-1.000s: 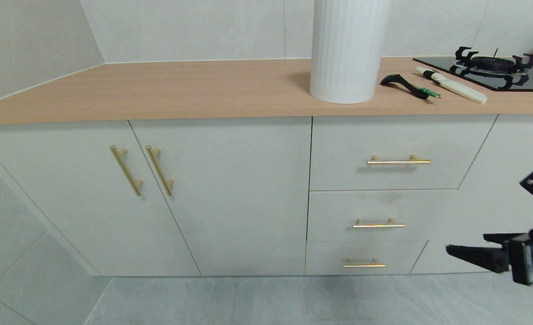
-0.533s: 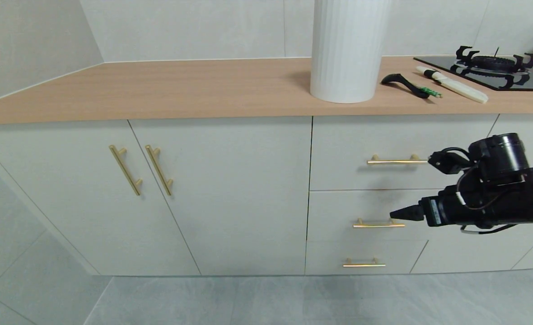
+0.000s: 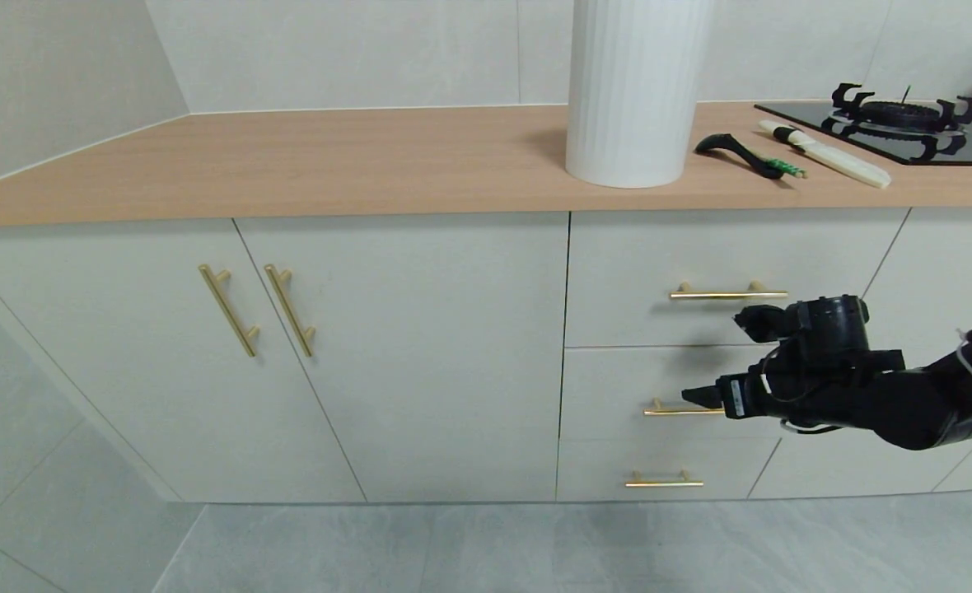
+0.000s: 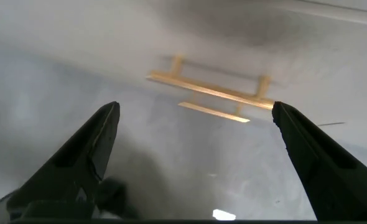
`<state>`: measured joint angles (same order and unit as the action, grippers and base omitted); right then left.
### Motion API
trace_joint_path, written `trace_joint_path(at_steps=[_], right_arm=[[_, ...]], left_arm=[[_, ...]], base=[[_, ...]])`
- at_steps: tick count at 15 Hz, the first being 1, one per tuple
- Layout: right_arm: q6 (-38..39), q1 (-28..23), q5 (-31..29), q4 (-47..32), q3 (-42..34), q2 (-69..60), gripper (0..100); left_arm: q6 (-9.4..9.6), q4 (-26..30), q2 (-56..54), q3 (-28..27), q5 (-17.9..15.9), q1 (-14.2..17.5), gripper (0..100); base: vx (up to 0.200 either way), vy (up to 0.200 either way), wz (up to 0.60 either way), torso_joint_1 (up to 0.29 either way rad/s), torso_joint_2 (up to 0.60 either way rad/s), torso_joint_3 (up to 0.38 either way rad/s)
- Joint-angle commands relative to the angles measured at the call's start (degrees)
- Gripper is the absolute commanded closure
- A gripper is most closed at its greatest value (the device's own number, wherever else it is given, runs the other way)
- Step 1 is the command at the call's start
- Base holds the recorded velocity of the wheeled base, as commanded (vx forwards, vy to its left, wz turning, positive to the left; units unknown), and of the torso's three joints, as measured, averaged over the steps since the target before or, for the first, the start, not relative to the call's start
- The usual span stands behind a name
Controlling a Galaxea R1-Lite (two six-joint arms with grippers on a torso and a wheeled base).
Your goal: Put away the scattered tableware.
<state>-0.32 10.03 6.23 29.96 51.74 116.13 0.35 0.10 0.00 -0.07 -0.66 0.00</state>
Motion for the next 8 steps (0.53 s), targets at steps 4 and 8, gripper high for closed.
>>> trace_joint_path(at_steps=[4, 8], right_arm=[[0.1, 0.9, -3.9, 8.4, -1.7, 5.8, 0], [0.2, 0.9, -8.3, 9.3, 0.3, 8.7, 0]], left_arm=[[0.09, 0.0, 0.1, 0.1, 0.0, 0.0, 0], [0.0, 0.0, 0.1, 0.1, 0.0, 0.0, 0]], base=[[0.0, 0.0, 0.0, 0.0, 0.0, 0.0], [0.0, 0.0, 0.0, 0.0, 0.0, 0.0]])
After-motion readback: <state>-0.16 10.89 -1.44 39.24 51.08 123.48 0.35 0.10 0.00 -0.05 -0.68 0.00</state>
